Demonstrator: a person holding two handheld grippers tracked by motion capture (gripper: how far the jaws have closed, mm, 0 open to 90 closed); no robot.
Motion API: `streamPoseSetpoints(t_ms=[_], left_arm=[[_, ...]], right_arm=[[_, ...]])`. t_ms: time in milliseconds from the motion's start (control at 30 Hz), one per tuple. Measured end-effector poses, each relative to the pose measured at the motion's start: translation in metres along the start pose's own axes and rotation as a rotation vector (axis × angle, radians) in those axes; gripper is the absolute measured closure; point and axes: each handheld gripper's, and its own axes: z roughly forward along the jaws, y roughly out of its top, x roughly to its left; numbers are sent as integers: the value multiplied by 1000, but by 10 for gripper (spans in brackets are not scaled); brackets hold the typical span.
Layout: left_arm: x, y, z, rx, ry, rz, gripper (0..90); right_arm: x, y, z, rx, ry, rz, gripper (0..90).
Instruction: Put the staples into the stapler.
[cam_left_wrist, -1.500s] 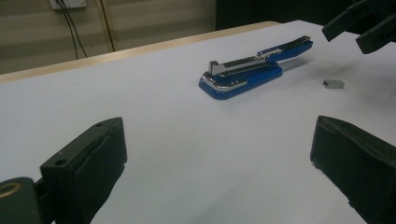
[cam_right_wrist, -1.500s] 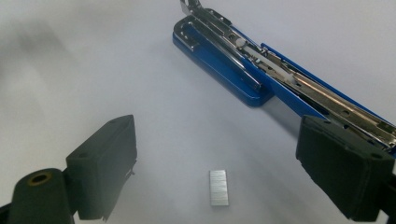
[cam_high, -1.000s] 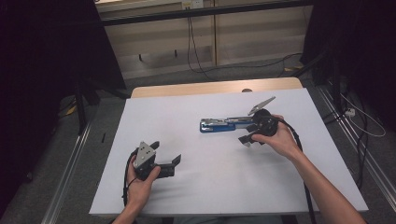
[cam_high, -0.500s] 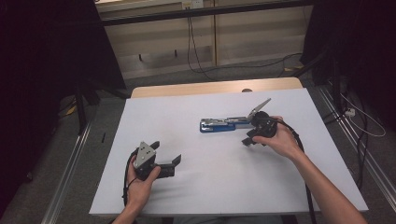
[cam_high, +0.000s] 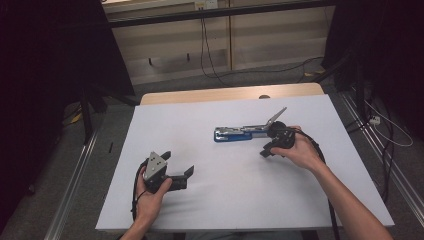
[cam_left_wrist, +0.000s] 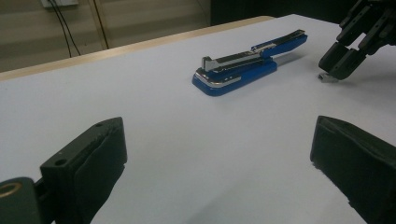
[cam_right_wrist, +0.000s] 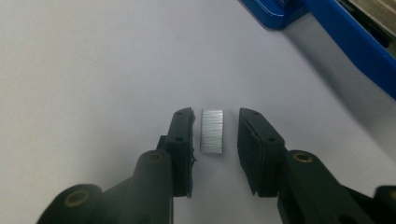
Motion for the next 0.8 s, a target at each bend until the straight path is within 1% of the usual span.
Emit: streamPoseSetpoints(t_ms=[100,133,200,267,300,367,467,533,633,800], left_arm=[[0,0,0,0,0,-1,38],[0,0,0,0,1,0,38],[0,0,0,0,2,2,38],[0,0,0,4,0,7,38],[0,0,0,5,1,6,38],[0,0,1,6,0,6,38],[0,0,1,6,1,7,38],[0,0,1,5,0,7,38],[0,0,1,5,1,6,38],[1,0,1,4,3,9,38]], right_arm=[[1,0,2,10,1,-2,690],[1,-1,3,16,3,-15,695],[1,0,3,22,-11,-21,713],[1,0,3,24,-5,-26,727],[1,0,3,27,-9,-28,733],[2,0,3,30,-10,-25,741],[2,0,3,36,-14,-33,749],[3,1,4,35,-15,-28,749],[2,2,5,36,-20,-39,761],[4,2,5,47,-36,-39,774]])
